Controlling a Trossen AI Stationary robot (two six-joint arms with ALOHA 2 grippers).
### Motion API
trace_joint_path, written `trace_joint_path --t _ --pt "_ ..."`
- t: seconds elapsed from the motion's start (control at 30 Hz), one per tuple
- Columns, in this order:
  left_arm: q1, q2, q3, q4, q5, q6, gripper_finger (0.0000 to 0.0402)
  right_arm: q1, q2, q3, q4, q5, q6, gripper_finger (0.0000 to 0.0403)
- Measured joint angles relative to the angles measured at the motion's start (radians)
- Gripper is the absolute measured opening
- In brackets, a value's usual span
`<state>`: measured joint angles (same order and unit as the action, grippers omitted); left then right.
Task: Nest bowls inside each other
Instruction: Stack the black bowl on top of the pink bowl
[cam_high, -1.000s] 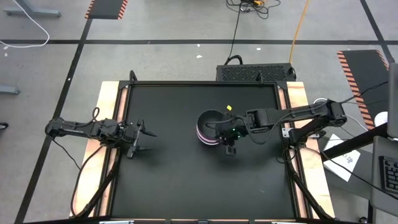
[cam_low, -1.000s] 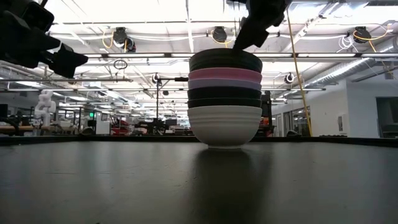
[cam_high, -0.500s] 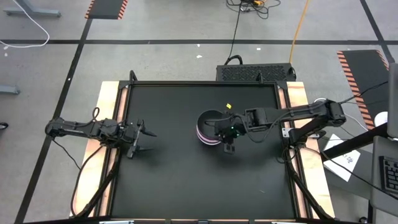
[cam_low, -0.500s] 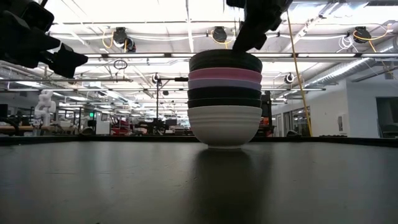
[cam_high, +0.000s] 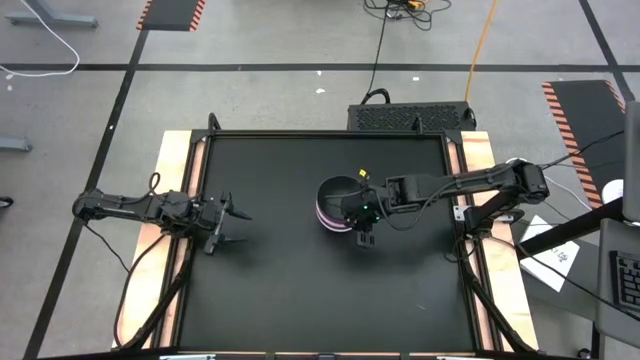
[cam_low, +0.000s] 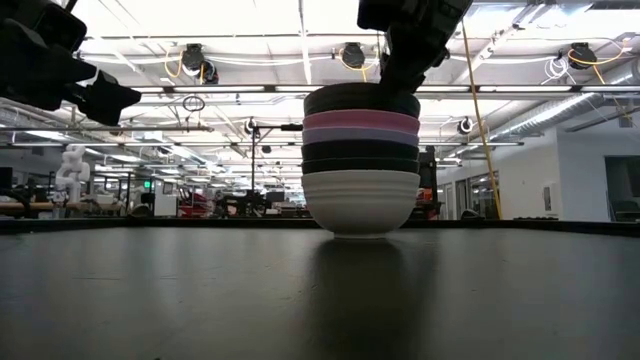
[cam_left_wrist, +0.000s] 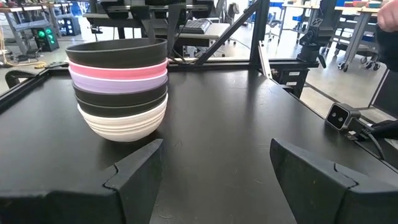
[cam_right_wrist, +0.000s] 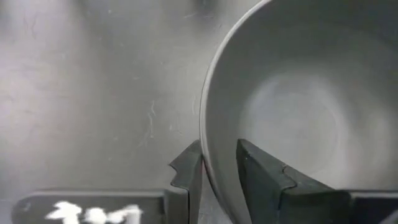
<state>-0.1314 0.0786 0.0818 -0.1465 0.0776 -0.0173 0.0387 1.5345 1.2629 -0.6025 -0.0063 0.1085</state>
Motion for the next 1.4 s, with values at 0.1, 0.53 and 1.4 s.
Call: trace_joint_path --t 0.1,0.53,1.4 --pt "0.0 0.0 0.0 -0.002 0.0 0.007 0.0294 -0.008 0.0 0.0 0.001 0.002 -0.012 0.0067" --pt "0.0 0.0 0.0 -0.016 0.0 0.004 0.0294 -0.014 0.0 0.0 0.044 0.032 -0.046 0.0003" --pt "0.0 0.0 0.0 -0.015 -0.008 -0.011 0.0294 -0.001 -0.001 0.052 -0.139 0.113 -0.003 0.0007"
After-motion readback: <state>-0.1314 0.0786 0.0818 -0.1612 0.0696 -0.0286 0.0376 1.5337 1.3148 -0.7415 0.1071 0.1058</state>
